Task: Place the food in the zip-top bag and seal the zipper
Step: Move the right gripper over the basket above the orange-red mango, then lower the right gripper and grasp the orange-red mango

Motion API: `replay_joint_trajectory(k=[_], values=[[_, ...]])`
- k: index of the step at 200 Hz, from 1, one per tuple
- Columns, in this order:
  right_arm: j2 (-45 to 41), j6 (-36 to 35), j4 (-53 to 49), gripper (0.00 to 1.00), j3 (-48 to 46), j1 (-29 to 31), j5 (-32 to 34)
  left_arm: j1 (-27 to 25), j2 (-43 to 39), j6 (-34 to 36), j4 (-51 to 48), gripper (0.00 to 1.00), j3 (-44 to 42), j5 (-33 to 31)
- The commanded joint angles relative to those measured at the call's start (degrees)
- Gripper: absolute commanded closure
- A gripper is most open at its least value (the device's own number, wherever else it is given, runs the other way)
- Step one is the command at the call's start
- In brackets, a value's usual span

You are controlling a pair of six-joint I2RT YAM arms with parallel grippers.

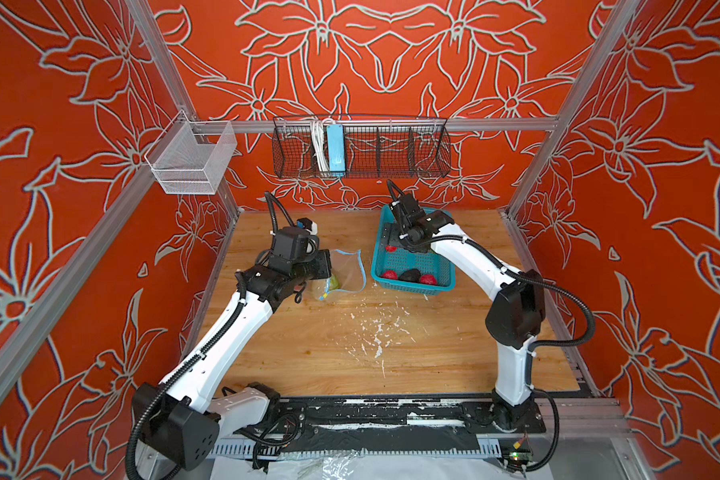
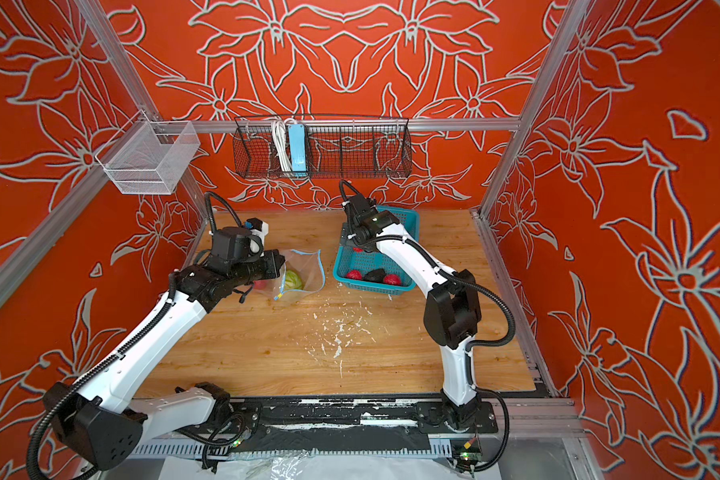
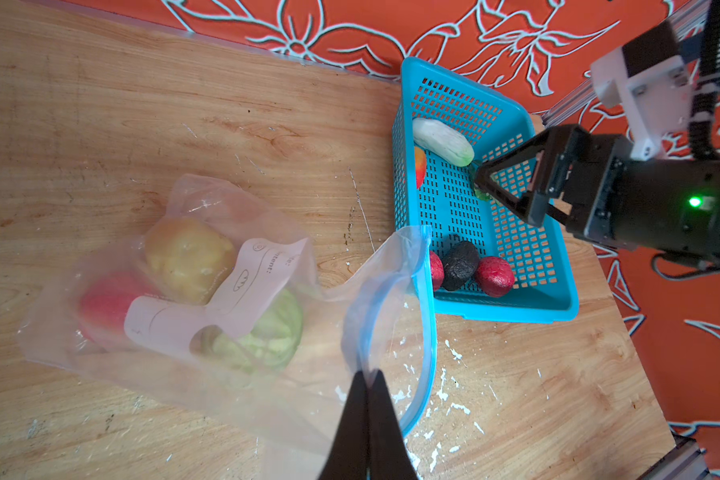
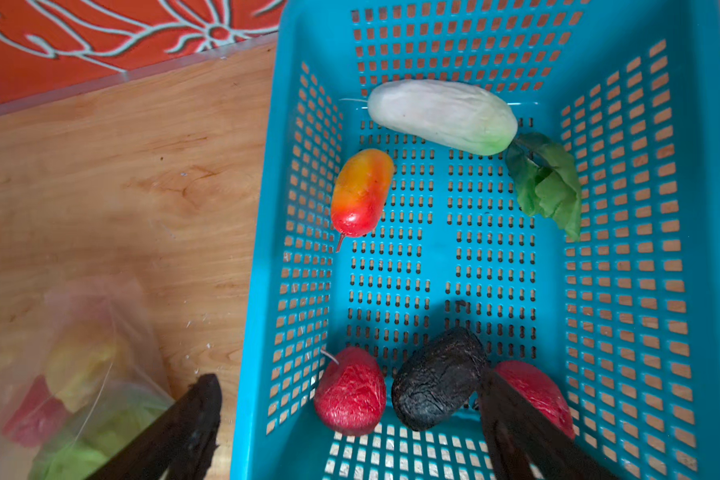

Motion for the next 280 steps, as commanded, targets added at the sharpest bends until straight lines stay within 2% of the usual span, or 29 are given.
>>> replay_joint_trajectory(k=[1,19,53,147,186,280], values=[[2.1,4.99,1.38,0.05,0.76,-1.05,0.45,0.46,-1.32,0.43,1.43,1.0,-0.54,-0.64],[2.11,7.01,3.01,0.05,-0.37,-1.21,2.56,0.46,-1.69,0.68,1.34,1.0,-0.63,-1.16],[3.1,9.39,7.54,0.05,-1.7,-1.87,2.47,0.48,-1.63,0.56,1.65,1.0,-0.99,-1.41],[12.47,15.6,8.43,0.07,3.93,-3.66,-0.57,0.46,-1.1,-0.15,1.78,1.0,-1.13,0.04],[17.39,16.64,5.09,0.07,10.35,-4.6,-1.24,0.46,-0.56,0.19,1.46,1.0,-0.63,-0.74],[23.37,20.08,6.52,0.13,14.35,-5.3,-2.39,0.46,-0.62,-0.26,2.07,1.0,-1.04,0.45]])
